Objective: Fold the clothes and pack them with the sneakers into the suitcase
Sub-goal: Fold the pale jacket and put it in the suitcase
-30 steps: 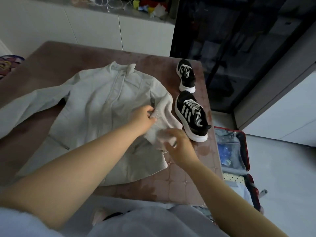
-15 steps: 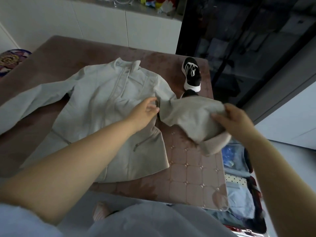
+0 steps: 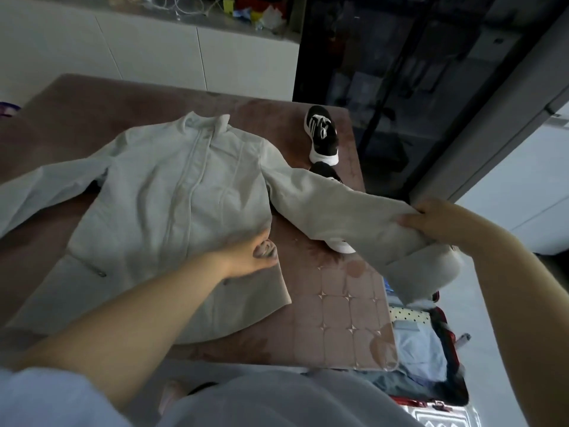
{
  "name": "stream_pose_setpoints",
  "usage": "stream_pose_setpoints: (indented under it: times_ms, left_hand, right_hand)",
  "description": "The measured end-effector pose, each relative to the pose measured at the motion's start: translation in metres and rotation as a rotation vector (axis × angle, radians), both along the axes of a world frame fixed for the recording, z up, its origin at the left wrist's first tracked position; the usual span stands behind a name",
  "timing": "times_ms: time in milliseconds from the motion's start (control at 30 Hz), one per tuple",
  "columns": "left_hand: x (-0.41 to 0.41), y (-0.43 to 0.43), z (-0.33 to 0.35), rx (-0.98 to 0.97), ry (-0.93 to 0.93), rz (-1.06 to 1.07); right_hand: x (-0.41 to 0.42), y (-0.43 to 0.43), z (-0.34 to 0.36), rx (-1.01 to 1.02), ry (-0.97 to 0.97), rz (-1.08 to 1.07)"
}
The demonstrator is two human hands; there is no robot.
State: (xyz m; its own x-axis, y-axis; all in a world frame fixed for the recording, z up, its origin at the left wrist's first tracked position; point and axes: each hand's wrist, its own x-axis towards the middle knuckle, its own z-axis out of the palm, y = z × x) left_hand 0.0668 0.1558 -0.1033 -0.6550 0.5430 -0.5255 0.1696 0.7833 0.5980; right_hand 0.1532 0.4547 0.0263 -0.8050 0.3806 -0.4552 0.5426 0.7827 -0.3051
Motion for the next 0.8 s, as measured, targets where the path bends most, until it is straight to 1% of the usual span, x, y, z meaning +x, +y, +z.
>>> stream_pose_setpoints:
  times_ms: [33,67,100,167,233,300,333,400,433,467,533,567,600,633,700,733,800]
  left_hand:
    - [-0.005,0.001,0.014,0.113,-0.040,0.083]
    - [-0.009,0.004,0.033,0.215,-0.018,0.146]
    - [-0.012,0.007,0.053,0.305,0.051,0.177]
    - [-0.010,0.014,0.099,0.455,0.185,0.137]
    - [0.001,0.019,0.146,0.540,0.240,0.054]
    - [0.008,0.016,0.172,0.537,0.290,0.028]
    - [0.008,0.013,0.178,0.480,0.344,0.057]
    - [0.002,0.002,0.177,0.345,0.501,0.180]
    - [-0.003,-0.009,0.174,0.302,0.579,0.264]
    - [-0.010,-0.024,0.171,0.287,0.653,0.352]
    - [-0.034,-0.063,0.159,0.341,0.731,0.516]
    - [-0.049,-0.085,0.150,0.382,0.714,0.602]
    - [-0.064,-0.108,0.138,0.432,0.653,0.694]
    - [-0.077,-0.132,0.125,0.483,0.552,0.795]
    - [-0.094,-0.178,0.098,0.539,0.311,0.980]
    - [-0.099,-0.199,0.081,0.507,0.220,1.044]
    - [-0.105,-0.228,0.051,0.372,0.118,1.100]
  right_hand:
    - [-0.005,-0.009,0.010,-0.022,0.019,0.034]
    - [-0.008,-0.018,0.022,-0.054,0.025,0.073]
    - [-0.012,-0.029,0.033,-0.100,0.023,0.111]
    - [-0.026,-0.050,0.053,-0.134,0.011,0.196]
    - [-0.048,-0.076,0.068,-0.057,0.039,0.285]
    - [-0.077,-0.104,0.074,-0.041,0.130,0.342]
    - [-0.090,-0.121,0.077,-0.068,0.162,0.377]
    - [-0.115,-0.160,0.079,-0.106,0.221,0.430]
    - [-0.126,-0.180,0.079,-0.160,0.253,0.428]
    - [-0.136,-0.200,0.077,-0.296,0.274,0.388]
    - [-0.153,-0.237,0.070,-0.758,0.255,0.235]
    - [-0.159,-0.253,0.065,-0.948,0.248,0.186]
    - [-0.165,-0.265,0.059,-1.055,0.252,0.157]
    - [-0.172,-0.273,0.050,-1.109,0.268,0.135]
    - [-0.183,-0.277,0.028,-1.115,0.314,0.102]
    - [-0.185,-0.272,0.018,-1.087,0.322,0.097]
    - [-0.189,-0.249,-0.012,-1.000,0.345,0.022]
